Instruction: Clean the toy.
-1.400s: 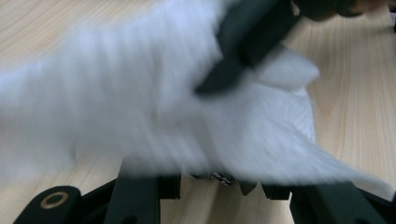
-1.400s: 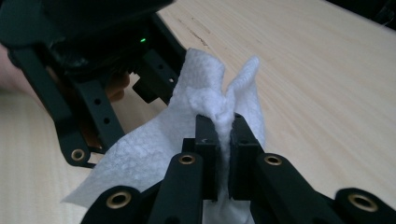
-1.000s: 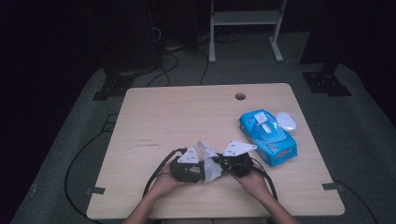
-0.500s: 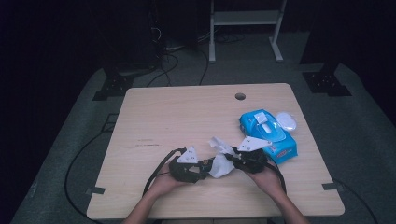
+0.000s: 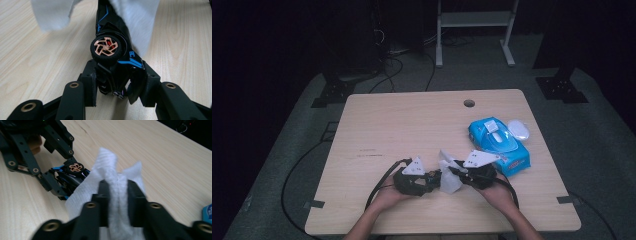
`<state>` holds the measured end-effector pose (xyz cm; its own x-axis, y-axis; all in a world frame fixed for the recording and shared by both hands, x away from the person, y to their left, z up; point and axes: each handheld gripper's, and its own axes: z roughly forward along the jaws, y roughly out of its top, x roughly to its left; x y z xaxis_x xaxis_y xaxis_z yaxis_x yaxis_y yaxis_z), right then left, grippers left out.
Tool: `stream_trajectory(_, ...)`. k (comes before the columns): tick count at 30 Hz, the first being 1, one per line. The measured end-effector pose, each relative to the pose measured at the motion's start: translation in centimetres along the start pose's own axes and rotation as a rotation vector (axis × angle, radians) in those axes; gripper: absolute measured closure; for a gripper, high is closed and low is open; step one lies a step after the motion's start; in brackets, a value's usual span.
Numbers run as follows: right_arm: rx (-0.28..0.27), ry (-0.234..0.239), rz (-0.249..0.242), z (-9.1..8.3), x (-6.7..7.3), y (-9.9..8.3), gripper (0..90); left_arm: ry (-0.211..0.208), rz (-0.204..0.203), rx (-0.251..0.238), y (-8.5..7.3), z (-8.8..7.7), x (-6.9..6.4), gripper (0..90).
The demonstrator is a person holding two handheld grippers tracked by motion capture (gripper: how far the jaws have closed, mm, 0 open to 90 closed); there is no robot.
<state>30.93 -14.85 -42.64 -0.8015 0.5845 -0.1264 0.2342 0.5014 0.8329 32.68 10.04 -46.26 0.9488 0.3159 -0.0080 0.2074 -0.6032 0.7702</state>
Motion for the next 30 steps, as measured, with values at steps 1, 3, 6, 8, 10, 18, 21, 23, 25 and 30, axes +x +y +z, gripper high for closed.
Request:
stream_trajectory(1, 0.002, 0.002, 0.001, 0.2, 0.0, -0.1, 82.2, -0.001, 0.001, 0.001, 0.0, 0.0, 0.0, 57.3)
stream_trajectory(3, 0.001, 0.010, 0.015, 0.3, -0.2, -0.2, 84.1, -0.003, 0.002, 0.000, 0.0, 0.0, 0.0, 57.4)
stream_trajectory(6, 0.010, 0.029, 0.061, -0.2, -1.1, -0.5, 84.3, 0.004, 0.003, 0.000, 0.0, -0.1, 0.0, 57.8)
stream_trajectory(8, 0.016, -0.010, 0.071, -0.6, -1.5, -0.8, 84.6, 0.003, 0.004, 0.004, 0.0, -0.1, 0.0, 58.3)
stream_trajectory(10, 0.024, -0.026, 0.083, -0.9, -1.9, -0.9, 84.6, 0.007, 0.004, 0.007, -0.1, -0.1, 0.1, 60.8)
stream_trajectory(18, 0.003, 0.011, 0.152, -0.7, -2.3, -1.2, 84.8, -0.010, -0.021, -0.024, 0.6, 0.3, 0.2, 52.6)
stream_trajectory(21, -0.001, 0.043, 0.152, -0.4, -1.8, -1.0, 84.8, -0.007, -0.039, -0.013, 0.8, 0.7, 0.2, 45.9)
stream_trajectory(23, -0.001, 0.067, 0.141, -0.1, -1.1, -0.7, 84.8, -0.004, -0.032, -0.008, 0.8, 0.8, 0.1, 48.1)
stream_trajectory(25, -0.002, 0.088, 0.132, 0.2, -0.6, -0.4, 84.8, -0.010, -0.024, -0.013, 0.7, 0.7, 0.0, 54.7)
stream_trajectory(30, -0.003, 0.074, 0.146, -0.2, -1.3, -0.6, 85.0, -0.016, -0.015, -0.010, 0.6, 0.3, 0.1, 57.4)
